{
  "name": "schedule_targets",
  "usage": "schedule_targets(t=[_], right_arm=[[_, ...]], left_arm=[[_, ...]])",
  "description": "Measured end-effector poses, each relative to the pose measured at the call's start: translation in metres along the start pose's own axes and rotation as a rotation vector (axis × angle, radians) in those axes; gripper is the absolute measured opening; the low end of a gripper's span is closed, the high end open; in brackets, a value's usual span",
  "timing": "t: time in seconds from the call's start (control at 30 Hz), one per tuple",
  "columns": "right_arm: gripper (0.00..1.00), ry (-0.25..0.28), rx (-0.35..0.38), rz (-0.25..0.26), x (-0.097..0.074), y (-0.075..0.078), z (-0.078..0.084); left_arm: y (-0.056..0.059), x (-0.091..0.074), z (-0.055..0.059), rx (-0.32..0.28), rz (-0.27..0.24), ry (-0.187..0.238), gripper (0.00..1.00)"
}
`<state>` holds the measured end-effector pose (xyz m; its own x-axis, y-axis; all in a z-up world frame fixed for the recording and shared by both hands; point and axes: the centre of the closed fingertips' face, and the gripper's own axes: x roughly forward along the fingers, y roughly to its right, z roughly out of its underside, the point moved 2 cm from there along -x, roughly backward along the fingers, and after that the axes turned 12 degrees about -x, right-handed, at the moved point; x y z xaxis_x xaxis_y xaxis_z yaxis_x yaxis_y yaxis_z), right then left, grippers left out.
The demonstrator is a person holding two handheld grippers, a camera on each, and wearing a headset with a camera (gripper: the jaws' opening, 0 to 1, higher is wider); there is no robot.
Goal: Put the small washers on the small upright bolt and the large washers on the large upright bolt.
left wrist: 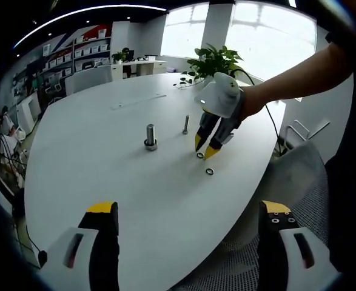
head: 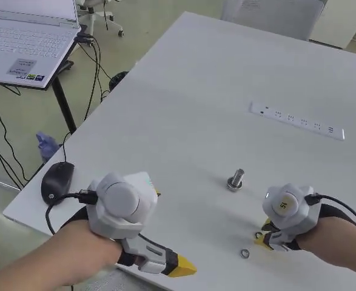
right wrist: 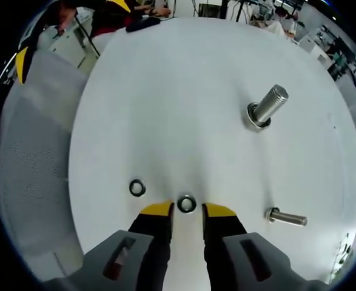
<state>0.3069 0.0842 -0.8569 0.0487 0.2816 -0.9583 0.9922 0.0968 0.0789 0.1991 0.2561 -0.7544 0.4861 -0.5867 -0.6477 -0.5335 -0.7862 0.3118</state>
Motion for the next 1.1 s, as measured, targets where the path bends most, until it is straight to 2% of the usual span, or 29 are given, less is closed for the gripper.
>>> schedule_targets(t=[0.17,0.63,0.9,1.1], right_arm=[[0.16,-0.009,-0.013,0.003,0.0003,-0.0027,-0.0016],[0.13,-0.048,0.033,-0.003,0.0016,0.0002,-0.0012],[0.13,-0.016,0.063,-0.001,-0.0001,-0.0011,-0.0001],[0.12,-0.022,0.064,0.002,-0.0020,0.0019,0.0050]], left_arm=[[0.0004,0.0004,0.0017,0.000,0.004,-0.005,0.94],[0.0007,-0.0014,0.0066,0.003,0.003,-0.034,0.89],[0.0013,-0.0021,0.0090,0.003,0.004,-0.045,0.87],[0.0008,-0.0012,0.0067,0.009,0.006,-0.045,0.87]])
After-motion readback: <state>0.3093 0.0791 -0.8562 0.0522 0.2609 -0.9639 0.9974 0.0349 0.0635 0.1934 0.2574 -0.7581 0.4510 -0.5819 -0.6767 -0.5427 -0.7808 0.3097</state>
